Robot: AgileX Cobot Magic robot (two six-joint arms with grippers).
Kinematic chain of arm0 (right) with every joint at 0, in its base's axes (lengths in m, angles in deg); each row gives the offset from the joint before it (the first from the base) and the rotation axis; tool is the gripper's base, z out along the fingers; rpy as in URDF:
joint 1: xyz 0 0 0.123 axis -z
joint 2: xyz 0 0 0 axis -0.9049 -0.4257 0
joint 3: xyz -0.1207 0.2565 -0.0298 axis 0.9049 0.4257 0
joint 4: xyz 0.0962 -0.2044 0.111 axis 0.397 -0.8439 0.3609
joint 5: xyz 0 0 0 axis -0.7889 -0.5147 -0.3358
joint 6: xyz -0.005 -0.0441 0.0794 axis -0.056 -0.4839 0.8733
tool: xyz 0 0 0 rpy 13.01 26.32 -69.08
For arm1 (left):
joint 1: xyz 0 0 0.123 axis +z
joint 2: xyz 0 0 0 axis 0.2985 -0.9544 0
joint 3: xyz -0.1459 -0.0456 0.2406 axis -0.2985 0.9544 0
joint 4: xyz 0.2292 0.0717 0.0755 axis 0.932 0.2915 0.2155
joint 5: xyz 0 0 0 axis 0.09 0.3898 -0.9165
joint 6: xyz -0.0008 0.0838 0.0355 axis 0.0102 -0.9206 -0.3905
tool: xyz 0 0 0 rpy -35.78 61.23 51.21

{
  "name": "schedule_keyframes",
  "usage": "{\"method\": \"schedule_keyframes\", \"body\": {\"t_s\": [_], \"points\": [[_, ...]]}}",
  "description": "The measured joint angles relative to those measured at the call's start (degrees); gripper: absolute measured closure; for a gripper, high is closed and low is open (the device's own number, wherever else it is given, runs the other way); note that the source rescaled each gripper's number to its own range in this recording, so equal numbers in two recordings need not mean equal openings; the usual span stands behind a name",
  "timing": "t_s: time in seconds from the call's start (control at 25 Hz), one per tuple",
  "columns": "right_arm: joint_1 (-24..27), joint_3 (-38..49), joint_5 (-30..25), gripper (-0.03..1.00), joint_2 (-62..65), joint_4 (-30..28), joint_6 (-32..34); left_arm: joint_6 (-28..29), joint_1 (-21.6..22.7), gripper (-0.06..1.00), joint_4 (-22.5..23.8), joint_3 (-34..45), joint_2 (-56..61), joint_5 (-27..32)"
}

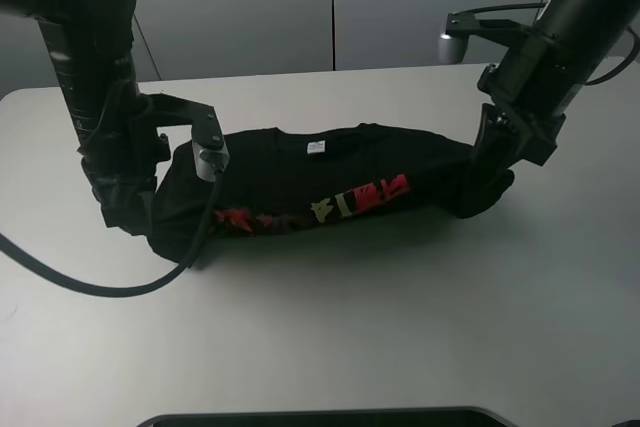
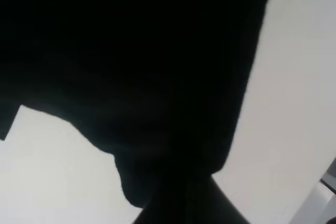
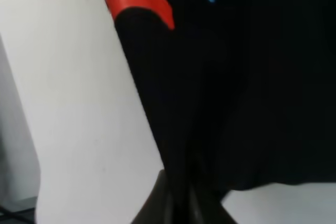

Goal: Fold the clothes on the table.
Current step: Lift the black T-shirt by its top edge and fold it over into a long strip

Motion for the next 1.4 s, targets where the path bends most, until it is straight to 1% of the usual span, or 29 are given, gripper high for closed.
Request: {"method": "schedule_keyframes", "body": {"t_s": [0.04,0.12,0.2,0.28,0.36,0.48,0.6,0.72,0.84,0.88,0.96,1.04,1.08,1.12,1.24,1.4], "points": [[0.0,0.0,1.75,0.97,0.0,0.0,0.09,0.75,0.0,0.94,1.01,0.0,0.0,-1.16],[0.0,0.0,7.11,0.97,0.0,0.0,0.24,1.71,0.0,0.94,2.86,-0.36,0.0,-5.01],[0.0,0.0,13.03,0.97,0.0,0.0,0.36,1.95,0.0,0.94,4.69,-0.51,0.0,-11.15],[0.0,0.0,20.08,0.97,0.0,-0.34,0.36,2.46,0.0,0.94,6.73,-0.51,0.0,-17.45],[0.0,0.0,26.41,0.97,0.0,-1.25,0.36,5.08,0.0,0.94,9.66,-0.51,0.0,-24.76],[0.0,0.0,33.38,0.97,-0.73,-2.58,0.36,9.19,0.0,0.94,14.38,-0.51,0.0,-33.41],[0.0,0.0,39.0,0.97,-4.05,-3.18,0.22,10.71,0.0,0.94,18.3,-0.51,0.0,-39.01],[0.0,0.0,44.53,0.97,-8.95,-4.09,-0.51,13.53,0.0,0.94,23.47,-0.51,-0.13,-41.8],[0.0,0.0,48.87,0.97,-13.88,-4.26,-2.68,19.23,0.0,0.94,31.58,-0.71,-2.25,-42.44],[0.0,0.0,50.31,0.97,-15.0,-4.26,-3.31,21.77,0.11,0.94,34.08,-0.73,-3.42,-42.44],[0.0,0.0,52.95,0.97,-17.15,-4.36,-4.79,27.76,0.78,0.94,40.83,-0.73,-5.64,-42.7],[0.0,0.0,56.0,0.97,-18.48,-4.36,-5.73,35.5,1.59,0.94,47.09,-0.73,-7.76,-43.19],[0.0,0.0,57.34,0.97,-18.87,-4.36,-5.85,38.46,2.08,0.94,49.9,-0.73,-8.53,-43.33],[0.0,0.0,59.02,0.97,-19.28,-4.36,-6.1,40.09,2.4,0.94,52.01,-0.73,-9.28,-43.47],[0.0,0.0,63.64,0.97,-19.79,-4.36,-6.51,42.29,2.65,0.94,55.4,-0.73,-10.94,-45.09],[0.0,0.0,67.16,0.97,-19.92,-4.36,-7.1,43.54,2.65,0.94,56.82,-0.85,-12.73,-48.95]]}}
